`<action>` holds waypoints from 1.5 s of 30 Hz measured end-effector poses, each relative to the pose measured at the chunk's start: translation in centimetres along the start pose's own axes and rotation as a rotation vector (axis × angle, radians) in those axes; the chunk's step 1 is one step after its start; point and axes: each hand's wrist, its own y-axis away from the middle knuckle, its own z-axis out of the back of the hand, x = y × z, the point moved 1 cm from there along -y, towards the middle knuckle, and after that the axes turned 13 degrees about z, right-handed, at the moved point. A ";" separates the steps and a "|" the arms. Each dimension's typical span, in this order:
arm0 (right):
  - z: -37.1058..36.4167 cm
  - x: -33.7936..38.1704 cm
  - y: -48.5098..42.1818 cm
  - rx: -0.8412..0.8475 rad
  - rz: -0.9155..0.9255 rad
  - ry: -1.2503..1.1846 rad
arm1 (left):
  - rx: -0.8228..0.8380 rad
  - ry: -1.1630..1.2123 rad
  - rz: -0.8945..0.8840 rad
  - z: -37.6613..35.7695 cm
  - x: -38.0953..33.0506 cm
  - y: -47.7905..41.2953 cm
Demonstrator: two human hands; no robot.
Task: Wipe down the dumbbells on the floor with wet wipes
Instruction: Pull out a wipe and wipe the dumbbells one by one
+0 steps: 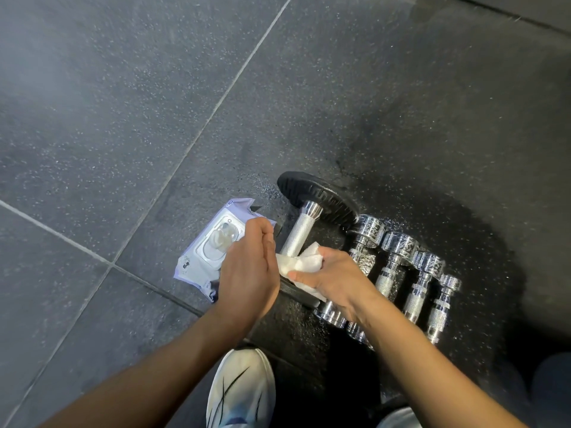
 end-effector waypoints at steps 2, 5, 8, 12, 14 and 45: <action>0.3 0.3 0.1 -0.021 0.019 0.011 | -0.001 -0.006 -0.002 0.0 -0.1 0.1; -0.5 -0.3 0.2 -0.058 -0.030 -0.098 | -0.001 0.002 0.003 0.1 -0.1 -0.1; -1.6 -0.7 -0.5 -0.148 -0.038 -0.392 | -0.012 0.011 -0.012 0.0 0.1 -0.1; -1.9 -0.5 -1.6 -0.271 -0.014 -0.722 | -0.024 0.011 -0.023 -0.1 0.1 -0.2; -1.9 -0.3 -2.3 -0.319 -0.024 -0.819 | -0.017 0.010 -0.021 -0.1 0.1 -0.2; -1.7 3.1 -0.9 0.183 0.004 0.023 | -0.027 0.013 -0.059 -0.2 0.3 0.0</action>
